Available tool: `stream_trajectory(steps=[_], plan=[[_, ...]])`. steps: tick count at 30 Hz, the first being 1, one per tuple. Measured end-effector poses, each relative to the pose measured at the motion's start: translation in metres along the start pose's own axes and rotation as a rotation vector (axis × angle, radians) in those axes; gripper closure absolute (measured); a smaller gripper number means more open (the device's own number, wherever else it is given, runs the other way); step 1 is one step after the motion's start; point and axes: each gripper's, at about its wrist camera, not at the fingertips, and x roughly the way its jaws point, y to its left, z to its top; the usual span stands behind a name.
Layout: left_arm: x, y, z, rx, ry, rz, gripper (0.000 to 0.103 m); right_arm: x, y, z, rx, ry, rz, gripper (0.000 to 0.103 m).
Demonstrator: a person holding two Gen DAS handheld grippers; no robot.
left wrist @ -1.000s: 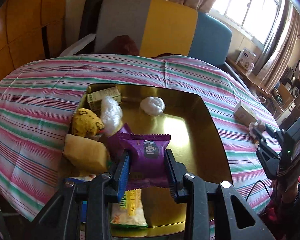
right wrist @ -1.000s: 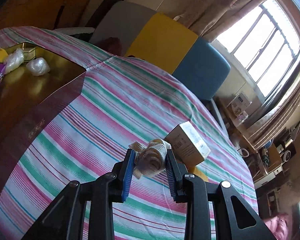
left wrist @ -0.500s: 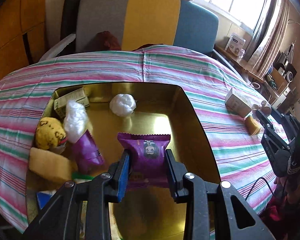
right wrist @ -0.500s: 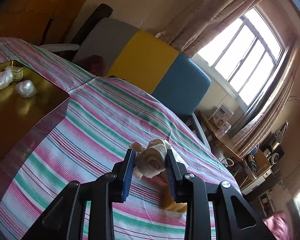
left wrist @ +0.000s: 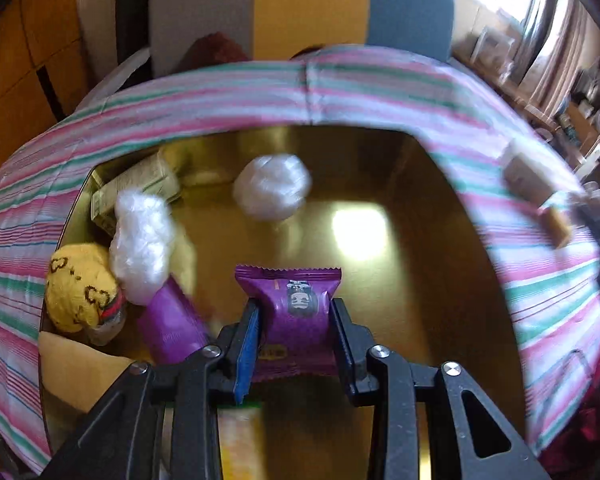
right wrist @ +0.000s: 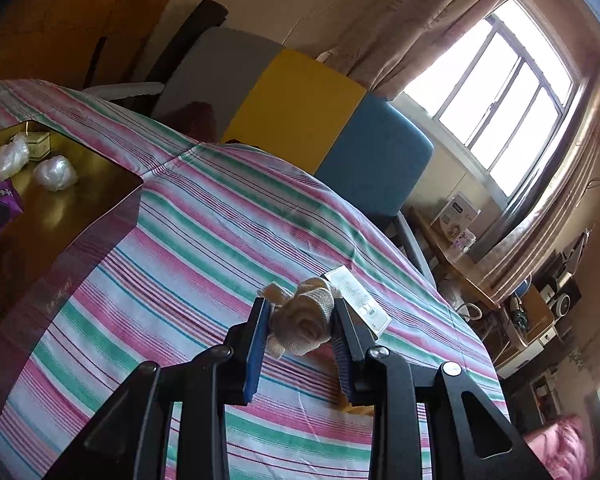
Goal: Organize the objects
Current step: 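Carry the purple packet over the gold tray and open the left gripper, then carry the white rolled cloth into the tray with the right gripper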
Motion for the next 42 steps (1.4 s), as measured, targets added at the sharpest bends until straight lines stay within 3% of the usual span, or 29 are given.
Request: stream_trajectory(steps=[11, 19, 27, 32, 42], plan=[[-0.031, 0.023, -0.015, -0.071, -0.071, -0.053, 0.056, 0.007, 0.007, -0.006, -0.012, 0.036, 0.04, 0.072], [-0.077, 0.038, -0.03, -0.105, -0.167, 0.039, 0.055, 0.015, 0.009, -0.01, -0.01, 0.077, 0.059, 0.072], [-0.104, 0.05, -0.046, -0.097, -0.222, 0.075, 0.055, 0.007, 0.01, 0.008, 0.051, 0.102, 0.118, 0.072], [-0.117, 0.053, -0.051, -0.097, -0.255, 0.078, 0.055, -0.013, 0.027, 0.038, 0.081, 0.069, 0.213, 0.072], [-0.124, 0.067, -0.062, -0.116, -0.265, 0.072, 0.055, -0.024, 0.088, 0.102, 0.153, 0.071, 0.49, 0.072]])
